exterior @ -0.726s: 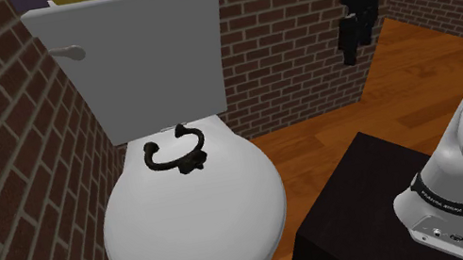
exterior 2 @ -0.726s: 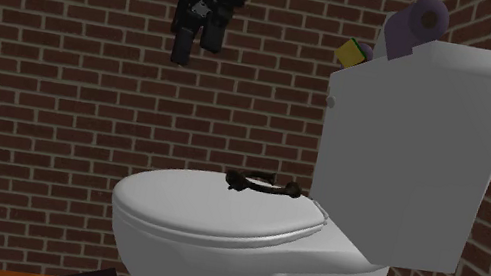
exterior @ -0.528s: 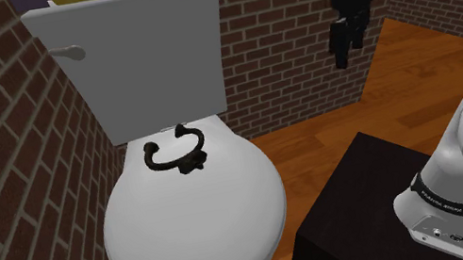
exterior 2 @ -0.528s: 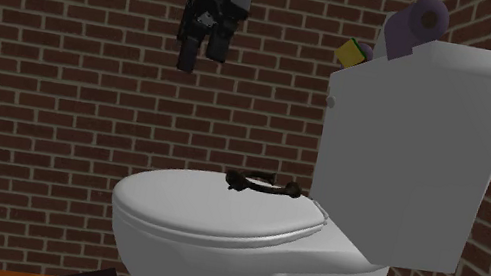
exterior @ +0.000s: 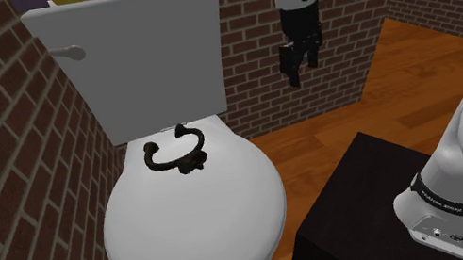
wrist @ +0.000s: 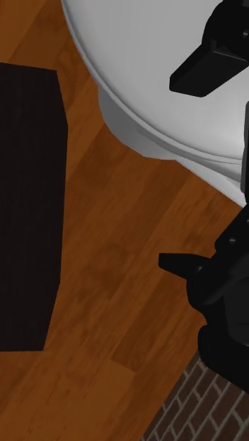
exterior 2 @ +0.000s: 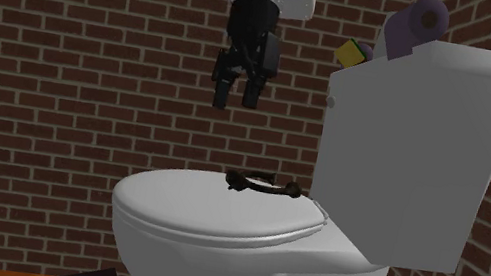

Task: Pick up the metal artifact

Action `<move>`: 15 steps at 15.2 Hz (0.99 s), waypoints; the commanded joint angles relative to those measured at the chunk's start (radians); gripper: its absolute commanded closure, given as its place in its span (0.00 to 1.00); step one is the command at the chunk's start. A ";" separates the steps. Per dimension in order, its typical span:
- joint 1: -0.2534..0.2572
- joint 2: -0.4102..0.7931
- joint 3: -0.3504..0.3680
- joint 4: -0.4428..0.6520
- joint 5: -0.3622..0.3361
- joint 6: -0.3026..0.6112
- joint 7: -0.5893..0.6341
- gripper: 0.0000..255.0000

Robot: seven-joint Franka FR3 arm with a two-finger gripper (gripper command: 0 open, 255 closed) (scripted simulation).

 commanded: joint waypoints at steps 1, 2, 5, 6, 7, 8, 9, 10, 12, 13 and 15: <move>0.003 0.066 0.017 0.025 0.008 0.041 0.024 0.00; 0.004 0.103 0.025 0.043 0.009 0.060 0.035 0.00; 0.007 0.216 0.048 0.105 0.010 0.111 0.069 0.00; 0.008 0.254 0.055 0.128 0.008 0.125 0.081 0.00; 0.010 0.292 0.061 0.153 0.006 0.139 0.093 0.00; 0.011 0.330 0.067 0.178 0.003 0.151 0.104 0.00; 0.014 0.369 0.073 0.205 -0.001 0.163 0.116 0.00; 0.016 0.408 0.078 0.233 -0.005 0.173 0.128 0.00; 0.022 0.486 0.087 0.294 -0.015 0.189 0.151 0.00; 0.026 0.525 0.091 0.326 -0.021 0.196 0.162 0.00; 0.034 0.604 0.097 0.395 -0.034 0.205 0.184 0.00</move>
